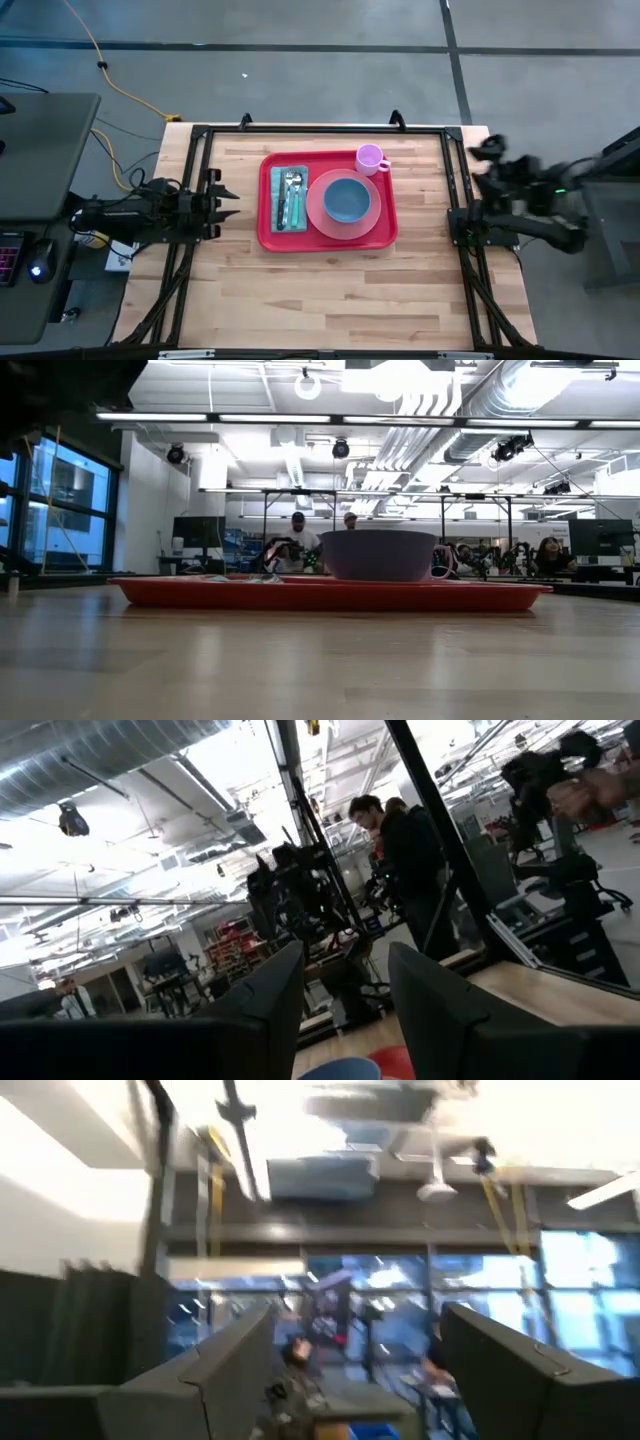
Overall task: Set up tray
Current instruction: Return To Home Position
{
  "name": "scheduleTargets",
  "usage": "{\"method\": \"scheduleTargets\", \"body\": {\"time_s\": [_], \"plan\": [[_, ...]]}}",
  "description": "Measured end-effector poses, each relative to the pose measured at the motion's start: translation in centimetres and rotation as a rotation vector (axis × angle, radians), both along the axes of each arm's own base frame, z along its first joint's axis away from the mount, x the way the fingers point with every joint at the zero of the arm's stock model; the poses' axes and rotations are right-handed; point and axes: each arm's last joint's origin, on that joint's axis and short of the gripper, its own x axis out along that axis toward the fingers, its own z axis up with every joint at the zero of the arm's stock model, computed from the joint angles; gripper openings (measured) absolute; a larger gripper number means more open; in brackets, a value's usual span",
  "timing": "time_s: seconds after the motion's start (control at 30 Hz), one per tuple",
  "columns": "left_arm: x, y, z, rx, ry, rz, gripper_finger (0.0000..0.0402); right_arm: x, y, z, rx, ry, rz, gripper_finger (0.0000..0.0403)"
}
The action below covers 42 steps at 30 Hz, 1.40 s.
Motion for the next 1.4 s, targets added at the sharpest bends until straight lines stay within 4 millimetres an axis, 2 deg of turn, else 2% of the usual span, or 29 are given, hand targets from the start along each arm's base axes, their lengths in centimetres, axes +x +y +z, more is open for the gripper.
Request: {"method": "scheduleTargets", "body": {"time_s": [0.13, 0.3, 0.4, 0.5, 0.63, 0.87, 1.07, 1.27, 1.4], "plan": [[0.0, 0.0, -0.1, -0.012, 0.014, -0.008, 0.0177, 3.2, -0.7, -4.4, -0.009, -0.111, 0.086, 0.0266], [0.1, 0.0, -0.3, -0.018, 0.032, -0.010, 0.0177, 4.6, -1.1, -8.4, 0.031, -0.204, 0.123, 0.0266], [0.2, 0.0, -0.5, -0.024, 0.058, -0.002, 0.0177, 5.2, -1.3, -10.1, 0.084, -0.172, 0.144, 0.0266], [0.3, 0.1, -0.7, -0.038, 0.078, 0.015, 0.0177, 5.6, -1.5, -10.8, 0.134, -0.118, 0.146, 0.0266], [0.3, 0.2, -0.8, -0.050, 0.095, 0.052, 0.0177, 6.3, -1.7, -11.5, 0.213, 0.044, 0.110, 0.0266], [0.5, 0.6, -1.6, -0.084, 0.166, 0.201, 0.0177, 7.0, -2.4, -13.6, 0.326, 0.248, -0.040, 0.0266], [0.5, 0.7, -1.8, -0.081, 0.196, 0.239, 0.0177, 7.1, -2.6, -14.8, 0.350, 0.362, -0.147, 0.0266], [0.5, 0.7, -1.8, -0.090, 0.195, 0.236, 0.0177, 7.1, -2.7, -16.0, 0.369, 0.489, -0.177, 0.0266], [0.5, 0.7, -1.8, -0.091, 0.195, 0.237, 0.0177, 7.1, -2.7, -16.2, 0.362, 0.516, -0.173, 0.0266]]}}
